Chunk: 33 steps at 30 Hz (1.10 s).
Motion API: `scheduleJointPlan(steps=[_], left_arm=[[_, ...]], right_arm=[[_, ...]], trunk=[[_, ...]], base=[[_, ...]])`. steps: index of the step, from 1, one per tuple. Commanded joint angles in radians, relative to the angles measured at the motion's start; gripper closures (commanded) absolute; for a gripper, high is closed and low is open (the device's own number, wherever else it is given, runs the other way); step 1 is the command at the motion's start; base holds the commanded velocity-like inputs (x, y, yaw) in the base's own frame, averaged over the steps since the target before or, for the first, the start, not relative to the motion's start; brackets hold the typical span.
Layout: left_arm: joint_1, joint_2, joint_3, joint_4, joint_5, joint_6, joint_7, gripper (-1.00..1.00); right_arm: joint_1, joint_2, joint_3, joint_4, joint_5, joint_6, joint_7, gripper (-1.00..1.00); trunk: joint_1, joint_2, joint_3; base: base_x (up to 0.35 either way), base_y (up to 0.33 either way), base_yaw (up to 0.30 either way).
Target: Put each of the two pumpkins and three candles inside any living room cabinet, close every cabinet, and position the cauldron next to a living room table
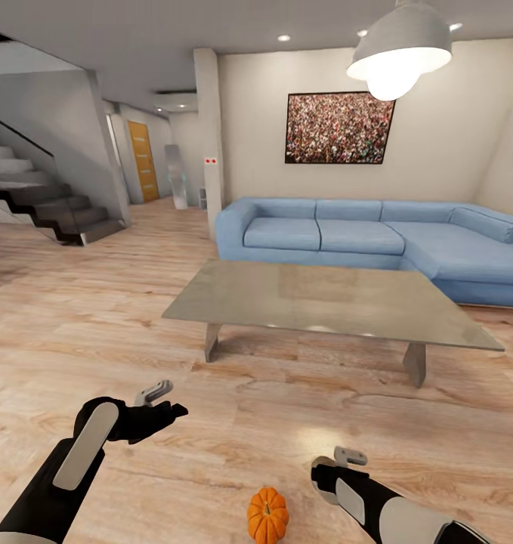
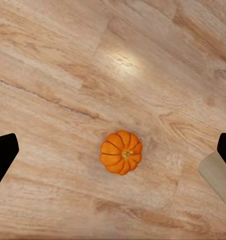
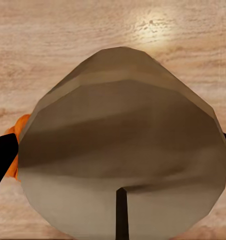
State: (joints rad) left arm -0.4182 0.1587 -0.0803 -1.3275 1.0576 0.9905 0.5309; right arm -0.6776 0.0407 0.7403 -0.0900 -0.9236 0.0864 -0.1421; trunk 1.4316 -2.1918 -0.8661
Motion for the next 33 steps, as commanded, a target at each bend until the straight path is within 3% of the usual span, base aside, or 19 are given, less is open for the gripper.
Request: scheduleJointPlan(steps=[1,33], left_arm=[[-0.001,0.001,-0.001,-0.001,0.01,0.0,0.011,-1.0],[-0.001,0.002,0.002,-0.002,0.011,0.0,0.011,-1.0]], right_arm=[[0.0,0.001,0.008,-0.002,-0.006,0.005,-0.006,1.0],[0.0,0.004,0.008,-0.002,-0.006,0.006,-0.006,1.0]], trunk=[[-0.004,0.007,0.001],[-0.127,0.231,0.093]], base=[[0.0,0.0,0.0],[0.0,0.0,0.0]])
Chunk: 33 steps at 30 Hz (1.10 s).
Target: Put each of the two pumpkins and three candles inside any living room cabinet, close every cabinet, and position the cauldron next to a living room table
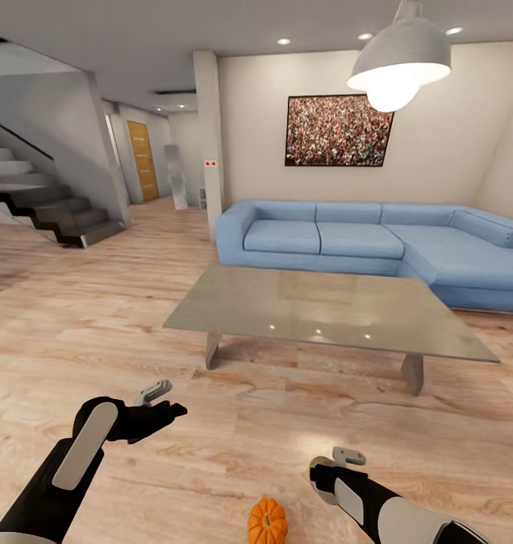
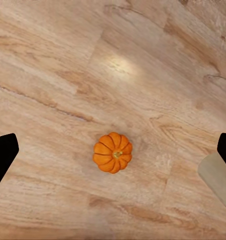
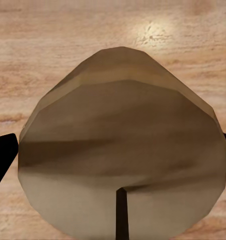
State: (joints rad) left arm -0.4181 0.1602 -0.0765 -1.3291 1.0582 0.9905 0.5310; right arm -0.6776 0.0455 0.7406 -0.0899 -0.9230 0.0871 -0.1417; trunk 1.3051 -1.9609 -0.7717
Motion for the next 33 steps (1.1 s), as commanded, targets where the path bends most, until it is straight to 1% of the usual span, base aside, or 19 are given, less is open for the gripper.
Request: scheduleJointPlan(steps=[1,10,17,18,21,23,25,27,31,33], left_arm=[[-0.001,0.001,-0.002,-0.001,0.01,0.0,0.01,-1.0],[-0.001,0.001,-0.001,-0.001,0.004,0.0,0.01,-1.0],[-0.001,0.002,0.003,0.003,-0.005,-0.004,0.023,-1.0],[-0.001,0.002,0.003,0.003,-0.007,-0.005,0.033,-1.0],[-0.001,0.005,0.004,0.004,-0.017,-0.008,0.108,-1.0],[-0.001,0.006,0.004,0.004,-0.019,-0.008,0.138,-1.0],[-0.001,0.007,0.005,0.006,-0.019,-0.009,0.151,-1.0],[-0.001,0.01,0.005,0.007,-0.02,-0.01,0.156,-1.0],[-0.001,0.026,0.007,0.008,-0.02,-0.01,0.158,-1.0],[-0.001,0.04,0.008,0.012,-0.019,-0.011,0.161,-1.0]], right_arm=[[0.0,-0.001,0.008,-0.002,-0.007,0.005,-0.007,1.0],[0.0,-0.001,0.007,-0.002,-0.007,0.005,-0.007,1.0],[0.0,0.0,0.006,-0.002,-0.007,0.006,-0.007,1.0],[0.0,0.0,0.006,-0.002,-0.007,0.006,-0.007,1.0],[0.0,0.001,0.006,-0.002,-0.007,0.006,-0.007,1.0],[0.0,0.001,0.006,-0.002,-0.007,0.007,-0.007,1.0],[0.0,0.002,0.007,-0.002,-0.007,0.007,-0.007,1.0],[0.0,0.002,0.008,-0.002,-0.007,0.007,-0.007,1.0],[0.0,0.002,0.008,-0.002,-0.007,0.005,-0.007,1.0],[0.0,0.001,0.008,-0.002,-0.007,0.005,-0.007,1.0]], trunk=[[-0.004,0.007,0.002],[-0.039,0.07,0.03],[-0.065,0.119,0.052],[-0.069,0.126,0.054],[-0.081,0.147,0.061],[-0.088,0.161,0.066],[-0.096,0.175,0.071],[-0.096,0.175,0.069],[-0.096,0.175,0.065],[-0.096,0.175,0.064]], base=[[0.0,0.0,0.0],[0.0,0.0,0.0],[0.0,0.0,0.04],[0.0,0.0,0.147],[0.0,0.0,0.202],[0.0,0.0,0.226],[0.0,0.0,0.233],[0.0,0.0,0.235],[0.0,0.0,0.236],[0.0,0.0,0.237]])
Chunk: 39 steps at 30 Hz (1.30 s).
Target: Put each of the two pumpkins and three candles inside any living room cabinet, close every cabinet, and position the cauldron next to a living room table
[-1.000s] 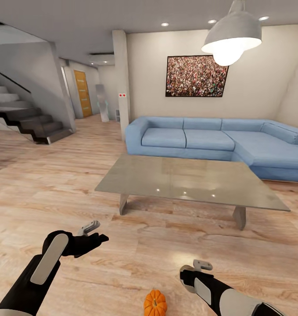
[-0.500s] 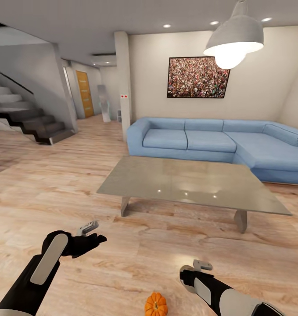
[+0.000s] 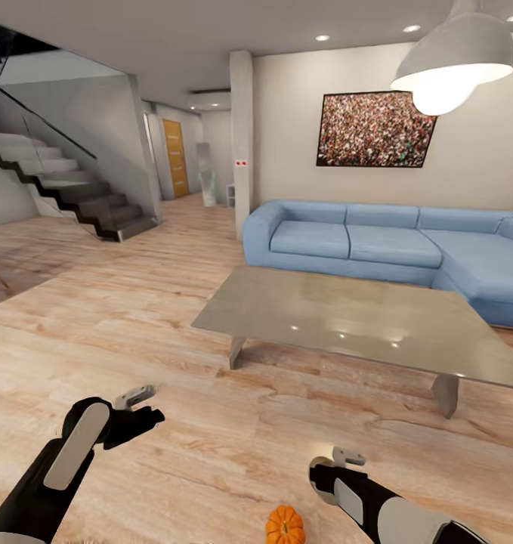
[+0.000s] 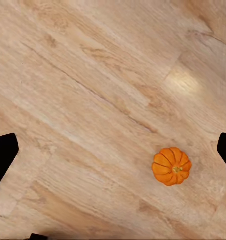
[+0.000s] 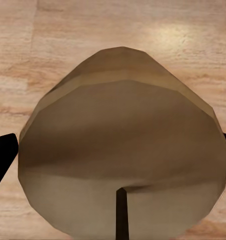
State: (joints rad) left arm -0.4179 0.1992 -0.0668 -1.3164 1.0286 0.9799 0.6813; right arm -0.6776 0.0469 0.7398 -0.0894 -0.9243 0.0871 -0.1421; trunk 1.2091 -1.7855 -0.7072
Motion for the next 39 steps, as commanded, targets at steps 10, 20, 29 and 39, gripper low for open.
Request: scheduleJointPlan(steps=[10,20,29,39], left_arm=[[-0.004,0.044,-0.006,0.162,0.004,-0.035,0.007,-1.0],[-0.004,0.056,-0.005,0.187,-0.111,-0.086,-0.004,-1.0],[-0.004,0.052,-0.007,0.175,-0.112,-0.091,-0.009,-1.0],[-0.004,0.052,-0.007,0.174,-0.104,-0.087,-0.007,-1.0]], right_arm=[[0.0,-0.001,0.009,-0.003,-0.003,0.003,-0.005,1.0],[0.0,-0.004,0.009,-0.004,-0.002,-0.023,-0.004,1.0],[0.0,-0.003,0.01,-0.006,-0.002,-0.024,-0.004,1.0],[0.0,-0.002,0.01,-0.01,-0.001,-0.025,-0.004,1.0]], trunk=[[0.0,-0.001,-0.01],[0.0,-0.001,-0.019],[0.0,-0.001,-0.027],[-0.031,0.055,-0.01]], base=[[0.0,0.0,0.237],[0.0,0.0,0.238],[0.0,0.0,0.238],[0.0,0.0,0.238]])
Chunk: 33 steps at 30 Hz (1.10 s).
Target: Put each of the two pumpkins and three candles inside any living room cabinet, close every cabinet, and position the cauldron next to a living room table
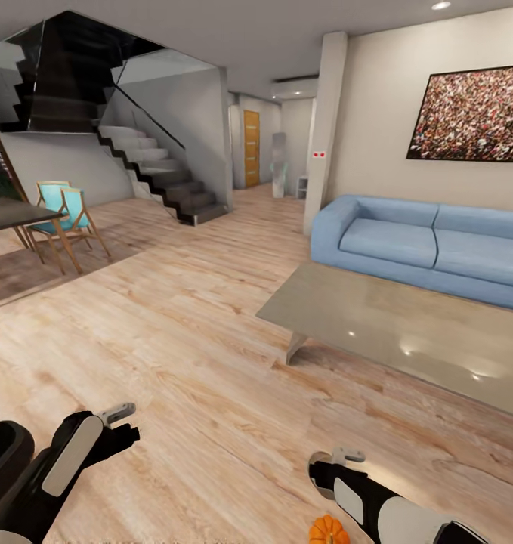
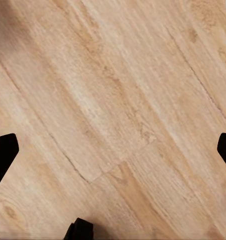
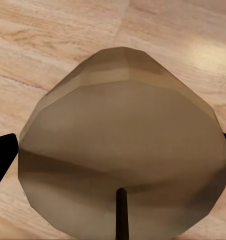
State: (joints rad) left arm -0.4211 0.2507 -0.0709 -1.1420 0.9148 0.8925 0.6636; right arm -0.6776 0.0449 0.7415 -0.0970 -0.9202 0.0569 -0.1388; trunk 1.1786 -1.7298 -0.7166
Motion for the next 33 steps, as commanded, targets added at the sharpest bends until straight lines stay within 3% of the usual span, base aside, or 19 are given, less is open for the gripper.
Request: scheduleJointPlan(steps=[1,29,33], left_arm=[[-0.001,0.001,-0.003,-0.001,0.011,0.001,0.011,-1.0],[-0.001,0.002,-0.003,-0.001,0.012,0.005,0.01,-1.0],[-0.001,0.002,-0.002,-0.001,0.013,0.005,0.01,-1.0]], right_arm=[[0.0,0.0,0.009,-0.003,-0.005,0.005,-0.007,1.0],[0.0,0.0,0.01,-0.005,-0.004,0.005,-0.007,1.0],[0.0,0.0,0.01,-0.004,-0.003,0.005,-0.007,1.0]], trunk=[[-0.004,0.007,0.001],[-0.111,0.203,0.064],[-0.111,0.203,0.061]], base=[[0.0,0.0,0.238],[0.0,0.0,0.238],[0.0,0.0,0.238]])
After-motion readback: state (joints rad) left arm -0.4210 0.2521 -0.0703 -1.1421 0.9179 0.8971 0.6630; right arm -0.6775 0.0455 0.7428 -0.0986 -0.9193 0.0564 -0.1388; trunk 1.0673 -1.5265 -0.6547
